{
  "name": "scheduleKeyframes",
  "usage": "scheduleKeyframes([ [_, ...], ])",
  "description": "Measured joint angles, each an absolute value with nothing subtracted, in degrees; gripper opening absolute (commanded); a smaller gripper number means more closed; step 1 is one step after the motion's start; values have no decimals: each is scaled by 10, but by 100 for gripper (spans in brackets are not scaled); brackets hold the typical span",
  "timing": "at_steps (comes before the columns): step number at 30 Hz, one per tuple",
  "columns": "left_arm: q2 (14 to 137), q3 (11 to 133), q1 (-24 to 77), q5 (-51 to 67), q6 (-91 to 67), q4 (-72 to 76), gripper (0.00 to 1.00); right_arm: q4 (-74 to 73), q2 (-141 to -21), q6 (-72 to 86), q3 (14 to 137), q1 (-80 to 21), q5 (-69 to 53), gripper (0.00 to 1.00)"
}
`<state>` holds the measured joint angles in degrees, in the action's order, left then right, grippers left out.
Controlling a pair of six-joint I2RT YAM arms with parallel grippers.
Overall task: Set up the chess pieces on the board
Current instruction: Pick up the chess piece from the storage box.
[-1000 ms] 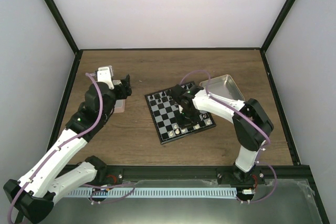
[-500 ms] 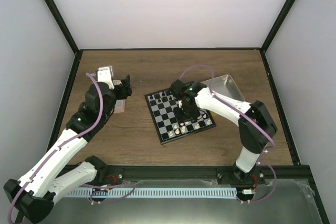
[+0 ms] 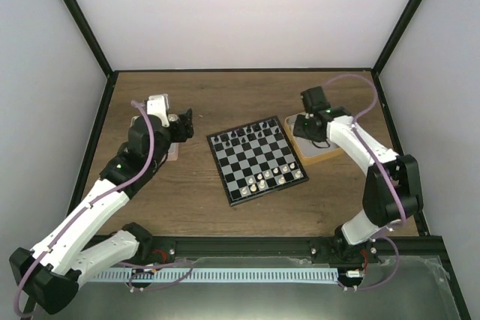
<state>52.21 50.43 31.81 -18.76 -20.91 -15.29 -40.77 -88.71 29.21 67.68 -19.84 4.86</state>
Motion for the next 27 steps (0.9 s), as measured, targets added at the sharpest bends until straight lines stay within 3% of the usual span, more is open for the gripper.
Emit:
scheduleKeyframes([
  [6, 549, 505, 318, -155, -217, -148, 79, -338, -957, 262, 670, -117, 47, 48],
  [11, 573, 514, 318, -138, -228, -151, 79, -305, -1035, 218, 691, -114, 6, 42],
  [17, 585, 524, 318, -124, -239, -152, 79, -291, -1091, 188, 729, -114, -26, 44],
  [23, 597, 534, 318, -115, -248, -152, 79, -290, -1122, 172, 744, -113, 2, 44],
  [27, 611, 543, 318, -110, -252, -152, 79, -286, -1124, 171, 747, -113, 26, 38],
])
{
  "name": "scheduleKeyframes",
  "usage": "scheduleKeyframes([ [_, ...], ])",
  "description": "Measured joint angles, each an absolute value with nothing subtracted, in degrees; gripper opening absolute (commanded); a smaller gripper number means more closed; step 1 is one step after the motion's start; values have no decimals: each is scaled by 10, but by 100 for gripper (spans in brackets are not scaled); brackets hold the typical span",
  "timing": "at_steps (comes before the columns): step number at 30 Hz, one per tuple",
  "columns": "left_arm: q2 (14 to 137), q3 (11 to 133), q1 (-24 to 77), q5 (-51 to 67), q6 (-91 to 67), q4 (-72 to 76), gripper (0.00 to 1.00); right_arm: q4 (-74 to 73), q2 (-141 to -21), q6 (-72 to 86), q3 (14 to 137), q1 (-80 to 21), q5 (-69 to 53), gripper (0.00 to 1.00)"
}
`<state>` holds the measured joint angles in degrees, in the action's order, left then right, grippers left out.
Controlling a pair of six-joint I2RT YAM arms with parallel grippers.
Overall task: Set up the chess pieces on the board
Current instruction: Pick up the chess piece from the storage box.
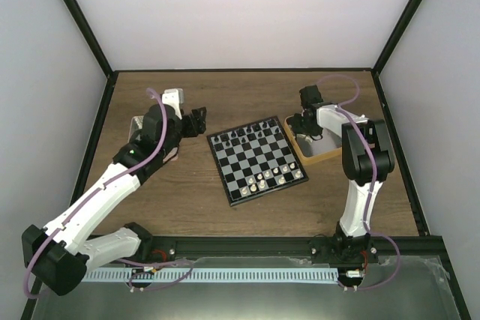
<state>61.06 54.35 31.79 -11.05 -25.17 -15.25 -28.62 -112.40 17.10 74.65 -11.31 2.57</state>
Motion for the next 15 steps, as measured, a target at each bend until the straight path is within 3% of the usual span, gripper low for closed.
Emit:
scheduleKeyframes([
  [3, 619, 550, 318, -107, -253, -153, 79, -285, -1125, 173, 747, -113, 38, 29],
  [7, 622, 554, 318, -102, -254, -153, 79, -284, -1125, 175, 747, -113, 47, 27],
  [15, 623, 558, 318, -99, -255, -153, 79, -283, -1119, 189, 741, -113, 57, 47],
])
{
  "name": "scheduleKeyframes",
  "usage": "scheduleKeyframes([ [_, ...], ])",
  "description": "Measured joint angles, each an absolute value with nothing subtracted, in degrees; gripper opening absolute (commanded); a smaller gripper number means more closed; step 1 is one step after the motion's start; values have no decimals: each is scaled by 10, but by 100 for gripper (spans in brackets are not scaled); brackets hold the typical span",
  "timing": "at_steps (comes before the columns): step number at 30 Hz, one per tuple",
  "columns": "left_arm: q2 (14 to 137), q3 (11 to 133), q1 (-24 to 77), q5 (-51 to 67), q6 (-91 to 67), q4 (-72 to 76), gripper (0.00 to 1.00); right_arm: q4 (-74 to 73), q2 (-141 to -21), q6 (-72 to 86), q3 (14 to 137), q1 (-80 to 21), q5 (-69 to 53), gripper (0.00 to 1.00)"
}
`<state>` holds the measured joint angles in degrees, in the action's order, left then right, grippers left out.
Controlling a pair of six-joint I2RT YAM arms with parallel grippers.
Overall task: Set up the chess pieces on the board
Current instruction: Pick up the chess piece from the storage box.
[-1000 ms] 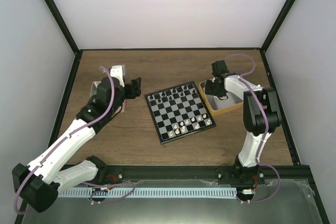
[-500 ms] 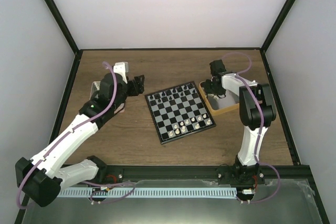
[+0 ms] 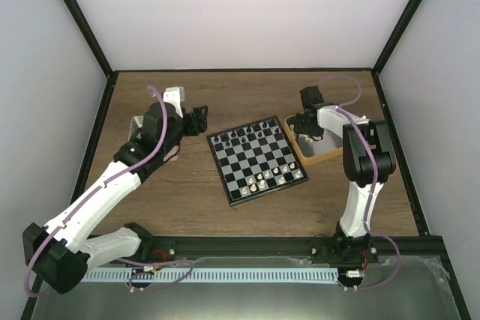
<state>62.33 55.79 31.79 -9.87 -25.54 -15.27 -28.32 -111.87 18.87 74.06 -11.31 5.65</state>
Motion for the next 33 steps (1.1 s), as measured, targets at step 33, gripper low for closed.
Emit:
scheduleKeyframes([
  [33, 627, 558, 318, -89, -260, -153, 79, -263, -1089, 221, 700, -113, 37, 29],
])
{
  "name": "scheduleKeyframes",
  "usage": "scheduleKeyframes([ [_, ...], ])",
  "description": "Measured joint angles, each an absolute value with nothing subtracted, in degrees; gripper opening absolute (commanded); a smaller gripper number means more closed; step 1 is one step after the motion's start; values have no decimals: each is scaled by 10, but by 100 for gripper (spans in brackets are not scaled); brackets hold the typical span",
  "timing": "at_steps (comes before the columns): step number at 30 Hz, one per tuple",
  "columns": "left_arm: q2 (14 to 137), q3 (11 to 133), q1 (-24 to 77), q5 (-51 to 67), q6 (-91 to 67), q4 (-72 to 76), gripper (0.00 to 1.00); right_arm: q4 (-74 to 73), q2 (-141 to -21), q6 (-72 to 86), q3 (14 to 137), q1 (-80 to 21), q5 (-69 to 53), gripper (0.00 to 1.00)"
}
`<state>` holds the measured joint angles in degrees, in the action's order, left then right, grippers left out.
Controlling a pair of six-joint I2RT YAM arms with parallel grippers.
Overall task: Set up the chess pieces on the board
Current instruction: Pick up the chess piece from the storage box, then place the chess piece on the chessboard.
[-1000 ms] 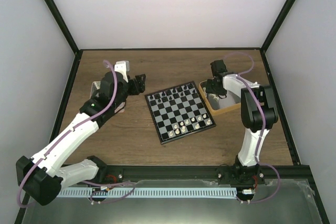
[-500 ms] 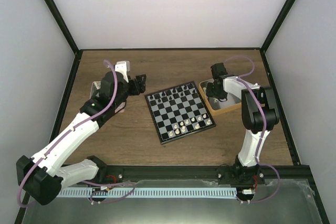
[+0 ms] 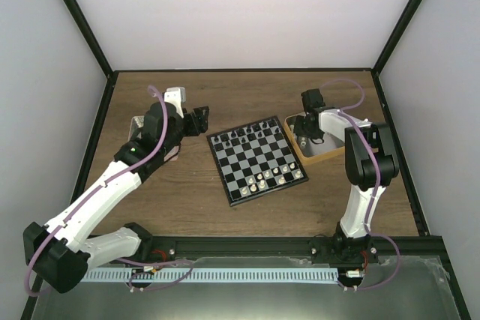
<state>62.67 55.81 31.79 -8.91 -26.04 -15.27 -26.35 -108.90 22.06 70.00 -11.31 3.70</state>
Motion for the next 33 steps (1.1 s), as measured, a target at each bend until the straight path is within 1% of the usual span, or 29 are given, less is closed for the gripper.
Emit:
scheduleKeyframes([
  [7, 627, 558, 318, -86, -265, -153, 79, -252, -1070, 228, 686, -113, 39, 30],
  [16, 634, 558, 318, -64, -276, -150, 79, -254, -970, 237, 682, -133, 44, 31],
  [19, 640, 553, 318, -58, -285, -147, 79, -263, -951, 241, 682, -166, 49, 31],
  [25, 651, 545, 318, -53, -304, -146, 79, -283, -940, 251, 682, -301, 56, 32],
  [30, 657, 534, 318, -52, -322, -146, 79, -293, -962, 260, 682, -407, 56, 32],
  [33, 659, 524, 318, -48, -332, -146, 79, -297, -988, 260, 682, -426, 57, 32],
])
